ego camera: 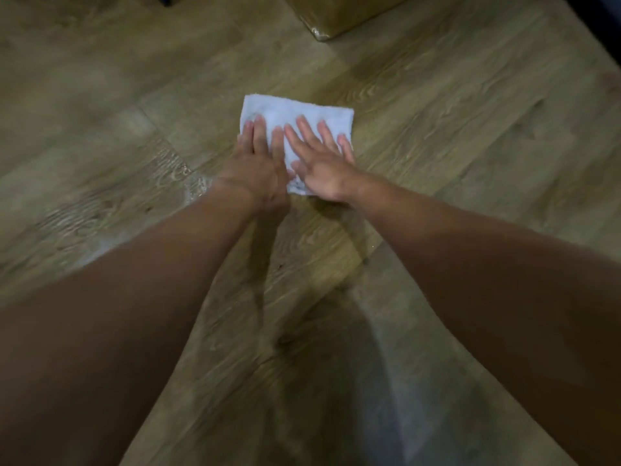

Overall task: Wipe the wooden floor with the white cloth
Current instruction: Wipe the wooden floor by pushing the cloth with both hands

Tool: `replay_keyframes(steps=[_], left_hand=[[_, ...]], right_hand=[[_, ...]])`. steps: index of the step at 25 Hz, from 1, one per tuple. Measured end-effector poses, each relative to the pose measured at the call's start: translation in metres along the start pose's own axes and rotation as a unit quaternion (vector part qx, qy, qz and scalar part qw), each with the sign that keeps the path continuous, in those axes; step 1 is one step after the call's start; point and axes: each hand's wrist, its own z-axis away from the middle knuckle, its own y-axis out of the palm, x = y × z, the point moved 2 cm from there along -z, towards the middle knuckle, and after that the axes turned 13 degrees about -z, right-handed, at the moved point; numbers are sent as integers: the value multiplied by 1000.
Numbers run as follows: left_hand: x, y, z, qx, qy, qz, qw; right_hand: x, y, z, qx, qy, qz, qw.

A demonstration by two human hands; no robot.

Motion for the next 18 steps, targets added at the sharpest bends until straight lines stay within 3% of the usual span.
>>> replay_keyframes(steps=[5, 9, 12, 14, 18], left_hand=[[20, -22, -27, 21, 19, -22, 999], [9, -30, -11, 51, 18, -16, 998], [-35, -20, 19, -11, 120, -65, 991], [-68, -5, 44, -40, 177, -55, 982], [-75, -19, 28, -61, 143, 48, 987]], right_hand=[[2, -13, -32, -12, 14, -11, 1000], [2, -4, 0, -51, -32, -72, 996], [-25, 27, 73, -106, -51, -148, 982], [-44, 50, 122, -122, -57, -141, 981], [-71, 20, 90, -66, -52, -137, 987]])
